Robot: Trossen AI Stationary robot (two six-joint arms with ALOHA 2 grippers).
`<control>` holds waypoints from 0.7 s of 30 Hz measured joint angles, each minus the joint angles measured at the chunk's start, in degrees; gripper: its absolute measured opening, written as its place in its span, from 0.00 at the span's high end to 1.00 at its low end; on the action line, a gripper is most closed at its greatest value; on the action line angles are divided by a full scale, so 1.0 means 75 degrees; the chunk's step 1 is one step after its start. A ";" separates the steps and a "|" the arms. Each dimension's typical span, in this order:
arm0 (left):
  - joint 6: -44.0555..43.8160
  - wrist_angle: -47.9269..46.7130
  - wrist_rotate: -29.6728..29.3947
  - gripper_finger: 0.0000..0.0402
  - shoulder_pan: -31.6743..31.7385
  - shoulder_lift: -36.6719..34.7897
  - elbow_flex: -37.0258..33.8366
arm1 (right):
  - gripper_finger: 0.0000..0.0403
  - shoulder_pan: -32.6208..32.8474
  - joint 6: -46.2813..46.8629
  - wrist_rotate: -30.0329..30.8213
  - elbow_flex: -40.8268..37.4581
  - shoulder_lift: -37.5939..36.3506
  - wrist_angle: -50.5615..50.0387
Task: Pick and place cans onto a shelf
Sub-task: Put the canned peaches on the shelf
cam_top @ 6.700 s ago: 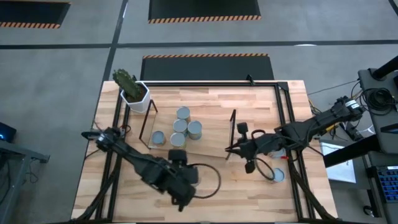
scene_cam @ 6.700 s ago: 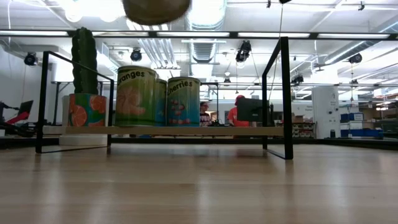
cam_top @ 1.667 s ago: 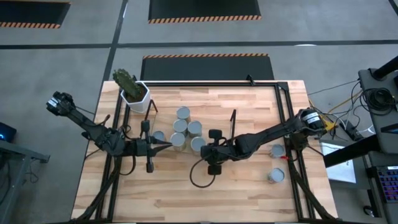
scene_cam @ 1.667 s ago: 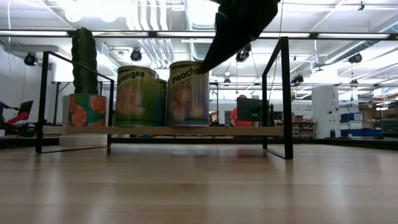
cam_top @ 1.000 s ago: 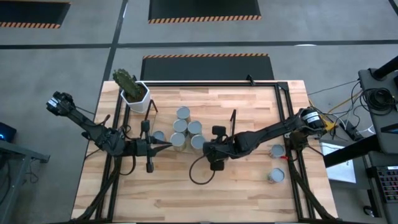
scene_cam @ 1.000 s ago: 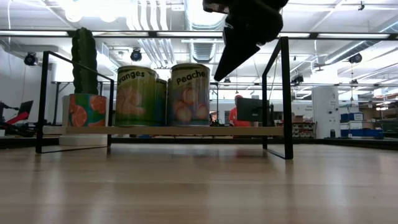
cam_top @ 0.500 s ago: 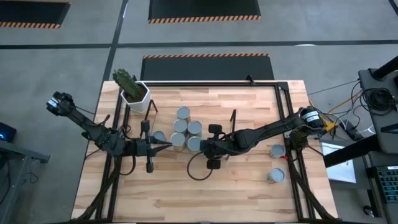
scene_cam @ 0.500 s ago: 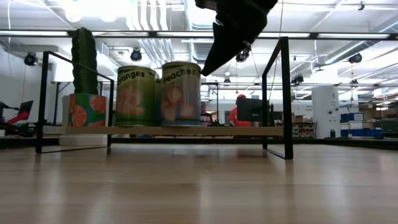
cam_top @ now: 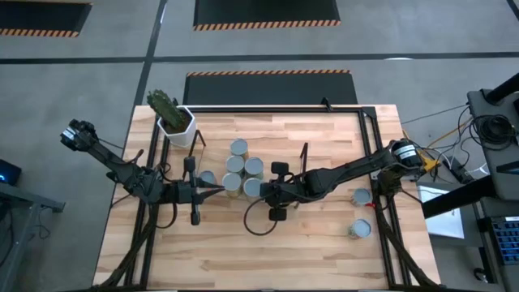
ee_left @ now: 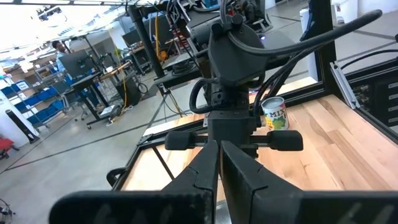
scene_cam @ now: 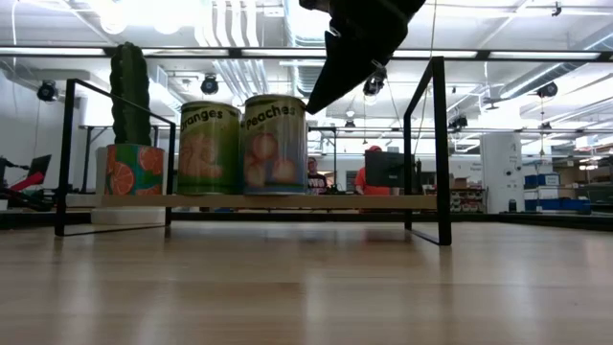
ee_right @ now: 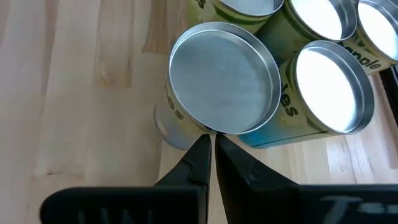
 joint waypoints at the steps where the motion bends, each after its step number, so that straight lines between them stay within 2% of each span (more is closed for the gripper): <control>1: 0.0000 0.0000 0.0000 1.00 0.0000 0.0000 0.0000 | 0.97 -0.0003 0.0000 0.0049 -0.0003 0.0006 -0.0006; 7: 0.0000 0.0000 0.0000 1.00 0.0000 0.0000 0.0000 | 0.97 -0.0020 0.0021 0.0085 -0.0003 0.0011 -0.0033; 13: 0.0000 0.0000 -0.0003 1.00 0.0000 0.0000 0.0000 | 0.97 0.0097 0.0100 -0.0838 -0.0071 0.0011 0.0130; 21: 0.0003 0.0000 0.0000 1.00 0.0000 0.0003 0.0000 | 0.97 0.0022 -0.0183 -0.0693 -0.0253 0.0040 0.0866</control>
